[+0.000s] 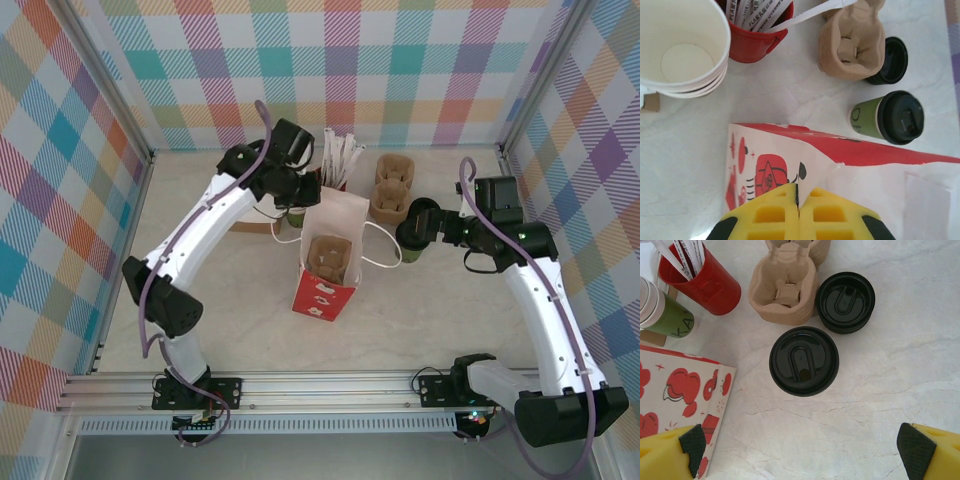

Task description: Pack the takeout coffee

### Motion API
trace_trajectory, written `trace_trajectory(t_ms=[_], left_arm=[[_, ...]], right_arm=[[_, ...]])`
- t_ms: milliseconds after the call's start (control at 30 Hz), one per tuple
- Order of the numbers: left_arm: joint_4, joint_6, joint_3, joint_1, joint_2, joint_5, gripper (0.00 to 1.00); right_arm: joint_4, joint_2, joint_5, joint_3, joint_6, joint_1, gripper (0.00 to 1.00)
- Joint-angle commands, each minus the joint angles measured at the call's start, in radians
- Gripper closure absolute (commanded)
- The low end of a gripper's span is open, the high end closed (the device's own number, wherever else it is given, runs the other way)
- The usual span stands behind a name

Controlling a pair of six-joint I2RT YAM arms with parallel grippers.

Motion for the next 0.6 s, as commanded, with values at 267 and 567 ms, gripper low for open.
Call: trace_trajectory(t_ms=[267,567], left_arm=[[0.229,-0.343,-0.254,0.002,-0.171,-0.154,1.00],[0.246,-0.370,-0.333,0.018,-0.265,-0.229,1.00]], right_arm=[[-0.041,0.071,-0.024,-0.029,-0.035,-0.006,0.00],[-0.034,0.112,-0.052,-0.061,-0.018,-0.006,0.00]])
